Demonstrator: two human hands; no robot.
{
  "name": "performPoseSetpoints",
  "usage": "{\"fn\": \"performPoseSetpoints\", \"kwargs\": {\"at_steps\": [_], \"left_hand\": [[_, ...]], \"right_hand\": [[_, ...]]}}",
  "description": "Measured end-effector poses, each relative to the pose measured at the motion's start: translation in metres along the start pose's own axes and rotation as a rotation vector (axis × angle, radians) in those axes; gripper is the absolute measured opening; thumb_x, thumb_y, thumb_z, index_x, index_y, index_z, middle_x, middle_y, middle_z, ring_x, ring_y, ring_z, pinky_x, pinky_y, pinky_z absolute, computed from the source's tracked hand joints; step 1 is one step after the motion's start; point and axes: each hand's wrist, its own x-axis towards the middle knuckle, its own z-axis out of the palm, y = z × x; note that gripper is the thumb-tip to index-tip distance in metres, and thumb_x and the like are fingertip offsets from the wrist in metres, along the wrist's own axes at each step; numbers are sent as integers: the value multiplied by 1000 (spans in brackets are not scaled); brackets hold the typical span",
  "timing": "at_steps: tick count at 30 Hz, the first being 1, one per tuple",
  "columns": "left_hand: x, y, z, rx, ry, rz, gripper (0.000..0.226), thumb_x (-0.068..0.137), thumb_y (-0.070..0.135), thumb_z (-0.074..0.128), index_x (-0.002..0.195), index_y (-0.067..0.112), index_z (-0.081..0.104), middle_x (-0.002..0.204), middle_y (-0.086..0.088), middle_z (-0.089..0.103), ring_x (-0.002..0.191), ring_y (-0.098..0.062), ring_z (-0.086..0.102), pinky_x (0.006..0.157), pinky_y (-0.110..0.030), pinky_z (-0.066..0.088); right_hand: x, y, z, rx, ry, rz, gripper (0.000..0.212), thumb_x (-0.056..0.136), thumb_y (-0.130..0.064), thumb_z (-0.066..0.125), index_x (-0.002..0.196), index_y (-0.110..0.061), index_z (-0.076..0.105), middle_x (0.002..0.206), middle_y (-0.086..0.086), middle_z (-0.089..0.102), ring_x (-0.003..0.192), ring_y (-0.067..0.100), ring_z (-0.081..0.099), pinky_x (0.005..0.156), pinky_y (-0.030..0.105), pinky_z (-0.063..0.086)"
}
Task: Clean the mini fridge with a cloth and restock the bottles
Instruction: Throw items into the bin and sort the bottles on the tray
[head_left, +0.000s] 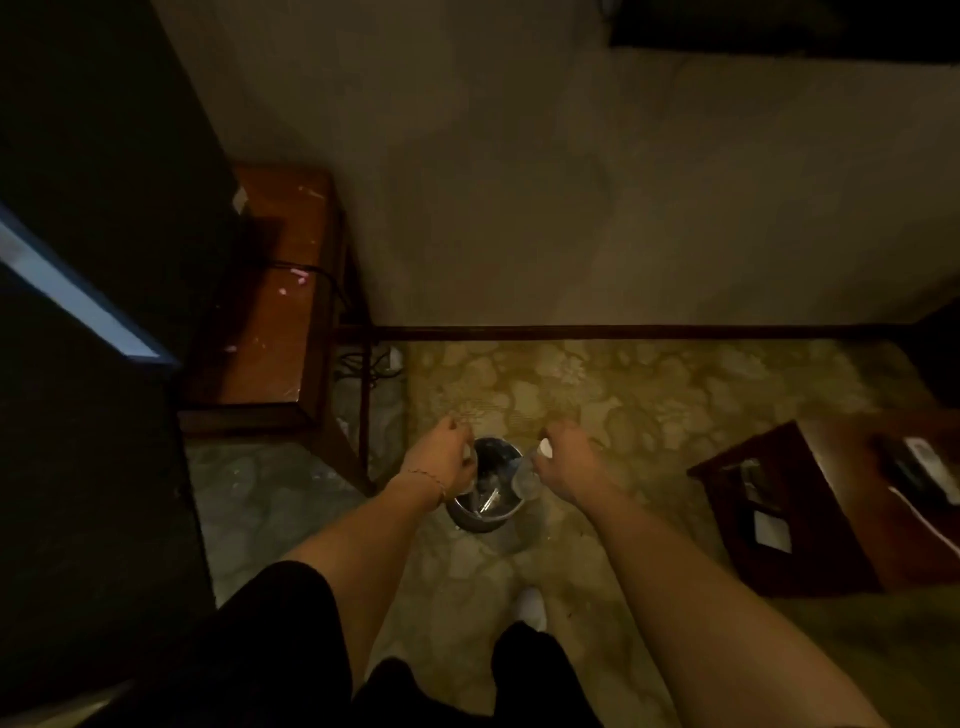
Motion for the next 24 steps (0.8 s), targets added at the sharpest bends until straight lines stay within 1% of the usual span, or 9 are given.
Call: {"fn": "performPoseSetpoints", "kwargs": {"at_steps": [2,5,7,10,12,15,19,24], "left_hand": [[20,3,15,-17,12,-66,27,90,26,61,116,17,59,118,-4,47,101,-27,57,81,-35,48],[49,2,43,-43,37,-134,28,90,26,60,116,16,58,117,-4,46,99,-28,57,80,-36,50],[68,0,64,-59,35,-168,31,89,27,62,118,16,58,119,-4,45,99,-27,57,83,-40,52],[99,-11,101,-73,15,-181,34,90,29,62,121,18,56,123,-2,45,101,-25,56,85,-42,52],[122,-23,130,-68,4,-171,35,91,28,61,124,17,55,125,-3,45,102,-24,56,86,-38,51],[156,-47,181,-56,-10,-166,35,93,28,59,126,18,56,125,-2,46,101,-23,56,83,-33,48],[205,-93,249,-29,-24,-156,33,93,27,60,125,20,56,125,-2,46,103,-22,55,79,-29,41],[256,-148,326,21,-62,-160,28,91,33,57,117,22,58,129,-3,47,102,-26,57,80,-36,48]], "right_hand": [[31,12,5,-11,-32,-32,30,95,-27,61,121,-12,60,129,8,52,113,28,55,89,37,49],[72,30,20,-38,-79,-70,29,96,-27,60,122,-13,60,129,6,52,111,28,56,86,34,46],[95,44,37,-16,-97,-90,26,94,-25,62,117,-12,61,127,9,52,108,29,57,87,36,49],[125,62,70,-17,-132,-113,23,93,-26,61,112,-14,61,122,9,54,102,29,58,86,41,54],[147,76,97,-33,-156,-119,24,93,-27,61,115,-15,60,124,8,53,105,29,58,88,44,54],[178,100,144,-41,-185,-104,26,94,-26,60,118,-14,58,128,10,53,107,29,58,89,44,53],[224,133,214,-54,-212,-81,33,98,-25,56,128,-10,55,135,13,51,117,29,54,94,39,49],[274,164,295,-28,-197,-86,34,98,-24,56,128,-9,60,134,15,55,119,31,55,94,35,46]]}}
